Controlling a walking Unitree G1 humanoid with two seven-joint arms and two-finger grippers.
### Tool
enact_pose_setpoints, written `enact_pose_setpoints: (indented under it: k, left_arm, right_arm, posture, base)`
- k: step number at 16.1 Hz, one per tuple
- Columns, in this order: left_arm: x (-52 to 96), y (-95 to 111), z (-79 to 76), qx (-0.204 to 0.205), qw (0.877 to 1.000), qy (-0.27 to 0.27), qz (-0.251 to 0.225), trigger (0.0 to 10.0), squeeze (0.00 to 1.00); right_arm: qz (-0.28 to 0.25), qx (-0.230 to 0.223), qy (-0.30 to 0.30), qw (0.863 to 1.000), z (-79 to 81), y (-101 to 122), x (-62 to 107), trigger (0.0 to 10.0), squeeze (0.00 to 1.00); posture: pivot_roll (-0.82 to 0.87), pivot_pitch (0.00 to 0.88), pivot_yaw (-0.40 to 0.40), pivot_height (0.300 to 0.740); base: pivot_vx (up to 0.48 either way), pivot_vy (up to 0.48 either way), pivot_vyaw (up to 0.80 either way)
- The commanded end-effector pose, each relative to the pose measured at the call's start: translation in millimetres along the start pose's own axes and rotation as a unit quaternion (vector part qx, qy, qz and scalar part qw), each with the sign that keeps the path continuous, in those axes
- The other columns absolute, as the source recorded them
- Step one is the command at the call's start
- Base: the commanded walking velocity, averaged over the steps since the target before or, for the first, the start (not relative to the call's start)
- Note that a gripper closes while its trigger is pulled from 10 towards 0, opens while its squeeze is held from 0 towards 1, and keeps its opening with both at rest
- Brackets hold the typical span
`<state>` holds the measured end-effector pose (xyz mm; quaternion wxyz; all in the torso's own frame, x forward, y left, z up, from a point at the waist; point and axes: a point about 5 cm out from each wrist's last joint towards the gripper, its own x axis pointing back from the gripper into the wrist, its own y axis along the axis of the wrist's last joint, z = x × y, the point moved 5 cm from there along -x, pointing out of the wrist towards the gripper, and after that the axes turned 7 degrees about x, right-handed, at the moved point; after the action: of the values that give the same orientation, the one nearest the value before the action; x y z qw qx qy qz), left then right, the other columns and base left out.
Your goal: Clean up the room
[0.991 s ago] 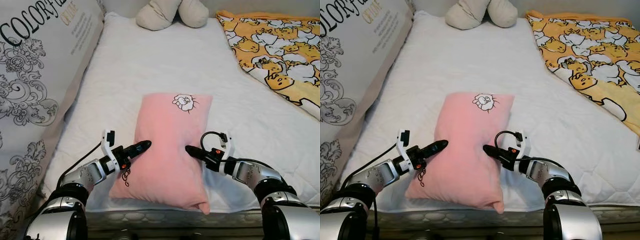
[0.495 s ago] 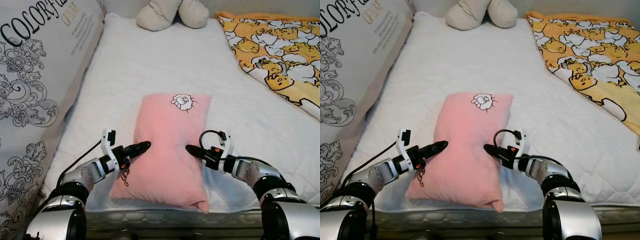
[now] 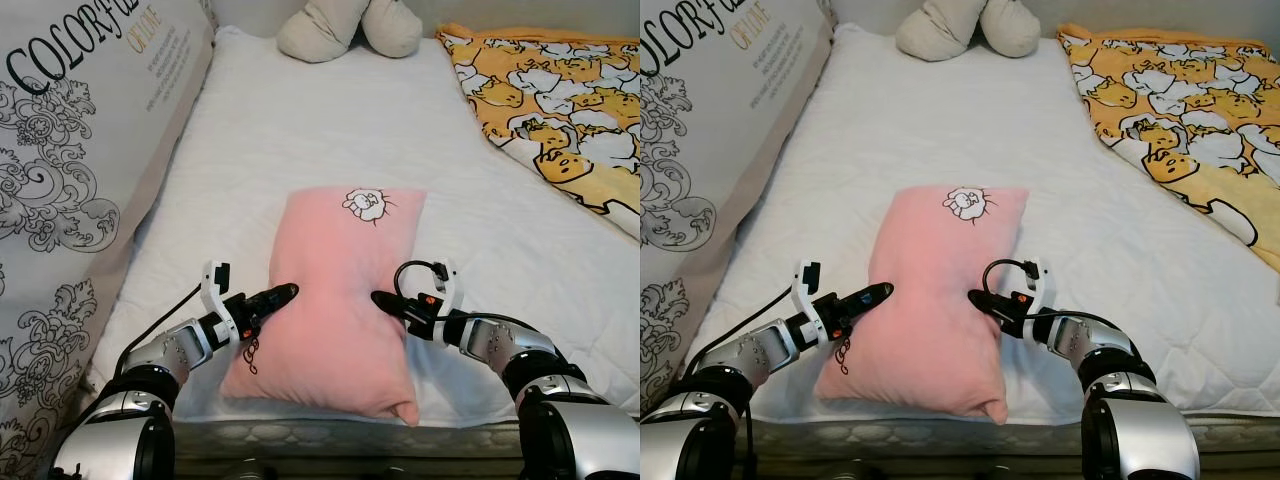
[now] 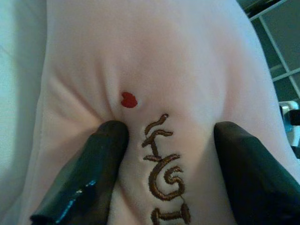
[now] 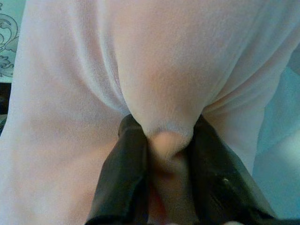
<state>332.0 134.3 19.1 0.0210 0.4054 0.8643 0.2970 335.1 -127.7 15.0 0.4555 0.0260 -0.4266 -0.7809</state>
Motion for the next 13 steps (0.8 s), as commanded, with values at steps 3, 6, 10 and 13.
enact_pose_setpoints:
  k: [3, 6, 10, 13]
  left_arm:
    - [-3.2, -14, 2.5, 0.015, 1.0, 0.008, 0.02, 0.0, 0.0]
    - [-6.2, -14, -5.5, 0.033, 0.999, -0.02, 0.027, 0.0, 0.0]
    - [-8.8, -3, -11.0, 0.027, 0.999, -0.029, 0.019, 0.0, 0.0]
    - [-11.7, 8, -17.8, 0.027, 0.999, -0.045, -0.001, 0.0, 0.0]
  right_arm:
    - [0.006, -0.002, -0.001, 1.0, 1.7, -2, -3.6, 0.0, 0.0]
    - [-0.007, -0.01, 0.01, 1.0, 6.0, 3, -6.3, 0.0, 0.0]
    - [0.001, -0.013, 0.023, 1.0, 8.3, 0, -5.4, 0.0, 0.0]
    - [-0.014, -0.019, 0.029, 0.999, 10.8, 8, -6.3, 0.0, 0.0]
  posture:
    - [-0.08, 0.001, 0.02, 0.74]
    - [-0.08, 0.0, 0.026, 0.74]
    - [-0.08, 0.0, 0.035, 0.74]
    - [-0.08, 0.0, 0.03, 0.74]
  base:
    - [0.0, 0.0, 0.0]
    - [0.0, 0.0, 0.0]
    - [0.0, 0.0, 0.0]
    - [0.0, 0.0, 0.0]
